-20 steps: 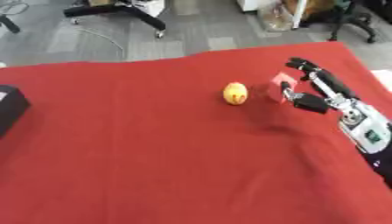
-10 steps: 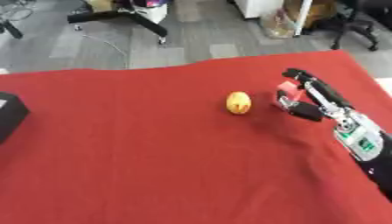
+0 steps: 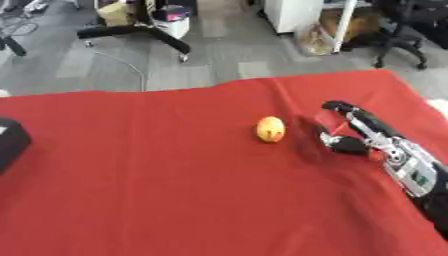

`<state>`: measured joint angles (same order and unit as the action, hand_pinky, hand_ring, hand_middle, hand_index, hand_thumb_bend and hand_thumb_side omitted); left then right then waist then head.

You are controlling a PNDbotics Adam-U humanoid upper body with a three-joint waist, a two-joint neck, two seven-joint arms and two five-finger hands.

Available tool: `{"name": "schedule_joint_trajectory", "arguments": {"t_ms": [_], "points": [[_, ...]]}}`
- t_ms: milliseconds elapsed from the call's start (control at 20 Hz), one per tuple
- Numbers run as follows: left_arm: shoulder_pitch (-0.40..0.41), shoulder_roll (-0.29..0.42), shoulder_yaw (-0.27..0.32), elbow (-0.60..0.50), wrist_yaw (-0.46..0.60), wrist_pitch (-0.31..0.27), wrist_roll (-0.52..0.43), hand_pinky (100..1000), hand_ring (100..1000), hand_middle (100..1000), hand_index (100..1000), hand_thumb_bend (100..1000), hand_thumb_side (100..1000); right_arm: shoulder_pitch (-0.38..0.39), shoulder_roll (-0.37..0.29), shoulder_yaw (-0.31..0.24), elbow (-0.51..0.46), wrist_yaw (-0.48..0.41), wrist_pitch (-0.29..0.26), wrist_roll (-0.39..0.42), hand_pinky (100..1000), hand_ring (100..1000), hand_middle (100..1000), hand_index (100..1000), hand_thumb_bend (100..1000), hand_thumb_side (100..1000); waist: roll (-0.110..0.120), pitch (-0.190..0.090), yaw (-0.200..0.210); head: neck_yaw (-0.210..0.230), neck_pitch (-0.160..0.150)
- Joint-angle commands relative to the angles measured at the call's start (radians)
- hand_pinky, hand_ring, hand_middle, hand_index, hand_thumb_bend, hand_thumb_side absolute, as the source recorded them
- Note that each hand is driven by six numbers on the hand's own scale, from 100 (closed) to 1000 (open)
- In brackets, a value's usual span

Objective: Pick up the objects with one hand, pass them to the other hand, and then place them into the box on the other side of the table.

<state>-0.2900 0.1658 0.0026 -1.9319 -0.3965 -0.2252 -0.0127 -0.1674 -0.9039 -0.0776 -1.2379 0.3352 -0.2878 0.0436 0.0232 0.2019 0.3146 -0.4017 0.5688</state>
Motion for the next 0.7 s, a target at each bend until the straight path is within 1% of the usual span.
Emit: {"name": "schedule_joint_trajectory", "arguments": {"t_ms": [50, 250, 300, 450, 500, 550, 650, 700], "points": [[-0.013, 0.009, 0.001, -0.023, 0.005, -0.002, -0.005, 543, 550, 658, 861, 516, 689, -0.001, -0.024, 0.004, 0.006, 0.031, 0.002, 0.031, 832, 936, 902, 895, 100, 408, 0.003, -0.002, -0.002, -0.003, -0.01], [-0.013, 0.009, 0.0, -0.024, 0.002, -0.005, -0.008, 543, 547, 658, 862, 512, 689, -0.001, -0.021, 0.005, 0.008, 0.065, 0.006, 0.047, 829, 920, 875, 876, 100, 375, 0.004, -0.001, -0.002, -0.005, -0.005], [-0.013, 0.009, 0.0, -0.024, 0.001, -0.006, -0.008, 543, 546, 658, 863, 511, 689, -0.001, -0.02, 0.005, 0.009, 0.073, 0.009, 0.048, 821, 903, 850, 856, 100, 332, 0.004, -0.001, -0.002, -0.005, -0.004], [-0.013, 0.009, 0.001, -0.024, 0.0, -0.007, -0.009, 543, 545, 665, 863, 506, 689, -0.001, -0.016, 0.004, 0.011, 0.094, 0.018, 0.032, 805, 875, 810, 810, 100, 248, 0.005, 0.0, -0.002, -0.007, -0.004], [-0.013, 0.009, 0.001, -0.024, -0.001, -0.008, -0.009, 544, 544, 667, 863, 507, 689, -0.002, -0.015, 0.002, 0.011, 0.099, 0.023, 0.02, 777, 826, 747, 734, 100, 126, 0.005, 0.0, -0.002, -0.007, -0.003], [-0.013, 0.009, 0.002, -0.024, -0.002, -0.009, -0.01, 544, 544, 668, 864, 506, 690, -0.002, -0.014, -0.001, 0.009, 0.103, 0.03, 0.001, 764, 803, 710, 697, 100, 100, 0.004, 0.0, -0.002, -0.007, -0.002], [-0.013, 0.009, 0.002, -0.024, -0.003, -0.01, -0.01, 544, 543, 669, 864, 504, 690, -0.002, -0.011, -0.007, 0.004, 0.104, 0.042, -0.052, 724, 745, 605, 581, 100, 100, 0.004, 0.0, -0.003, -0.008, -0.001], [-0.012, 0.009, 0.002, -0.024, -0.004, -0.011, -0.011, 543, 542, 670, 864, 503, 690, -0.001, -0.009, -0.01, 0.0, 0.099, 0.048, -0.087, 711, 731, 574, 541, 100, 100, 0.004, 0.0, -0.004, -0.008, 0.0]]}}
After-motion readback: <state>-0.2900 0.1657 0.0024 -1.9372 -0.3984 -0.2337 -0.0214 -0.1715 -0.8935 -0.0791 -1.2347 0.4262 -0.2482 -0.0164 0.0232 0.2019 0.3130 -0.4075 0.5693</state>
